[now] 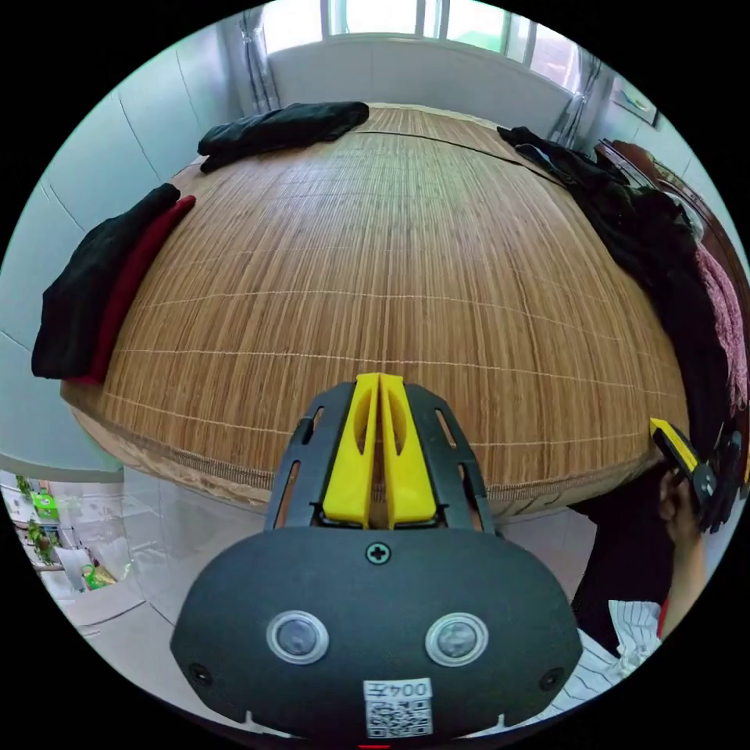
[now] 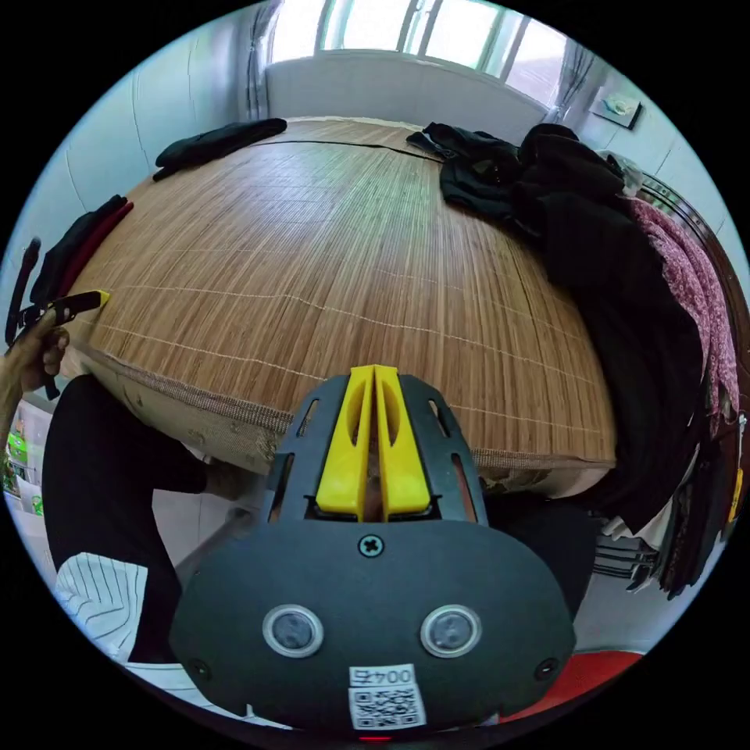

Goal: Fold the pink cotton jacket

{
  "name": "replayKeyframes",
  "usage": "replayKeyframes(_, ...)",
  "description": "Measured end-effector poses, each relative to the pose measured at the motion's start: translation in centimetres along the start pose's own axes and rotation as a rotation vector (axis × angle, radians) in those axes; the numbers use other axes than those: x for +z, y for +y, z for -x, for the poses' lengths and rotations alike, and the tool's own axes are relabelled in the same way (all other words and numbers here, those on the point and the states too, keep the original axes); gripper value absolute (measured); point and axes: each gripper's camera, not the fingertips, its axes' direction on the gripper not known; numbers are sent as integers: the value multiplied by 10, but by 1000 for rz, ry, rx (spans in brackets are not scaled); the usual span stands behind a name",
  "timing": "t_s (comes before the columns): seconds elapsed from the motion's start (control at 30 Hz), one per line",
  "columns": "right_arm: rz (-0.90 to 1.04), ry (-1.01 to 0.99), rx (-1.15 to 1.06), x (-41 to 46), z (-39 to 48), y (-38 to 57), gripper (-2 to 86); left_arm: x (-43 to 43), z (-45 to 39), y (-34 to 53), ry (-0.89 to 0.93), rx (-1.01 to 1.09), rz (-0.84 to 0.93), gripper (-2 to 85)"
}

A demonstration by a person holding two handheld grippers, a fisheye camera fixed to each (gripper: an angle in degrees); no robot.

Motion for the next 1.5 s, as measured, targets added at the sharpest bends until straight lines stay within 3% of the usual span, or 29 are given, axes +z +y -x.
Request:
replayKeyframes(0.13, -6, -64, 38, -6, -39, 9, -7, 12, 18, -9, 88, -88, 8, 1)
replayKeyframes(0.27, -13, -140, 77, -11, -84, 20, -8, 20, 14, -12, 311, -120, 32, 2)
replayKeyframes(0.47, -39, -99, 41, -19, -120, 33, -8, 38, -23, -2, 419, -121, -16, 2)
replayKeyframes(0.6, -38, -115, 36, -23, -152, 39, -8, 75, -41, -5, 391, -101, 78, 2)
replayKeyframes(0.97, -27, -244, 60, -38, -245, 44, 15, 109, -33, -17, 334, -25, 42, 2)
replayKeyframes(1.2, -379, -258, 475, -119, -443, 74, 85, 128, -23, -27, 348, -31, 65, 3)
replayKeyframes(1.37, -485, -89, 715, -159, -594, 104, 101, 140, -16, -27, 364, -53, 46, 3)
replayKeyframes(1.5, -467, 73, 773, -177, -691, 79, 133, 146, -18, -30, 338, -29, 45, 2)
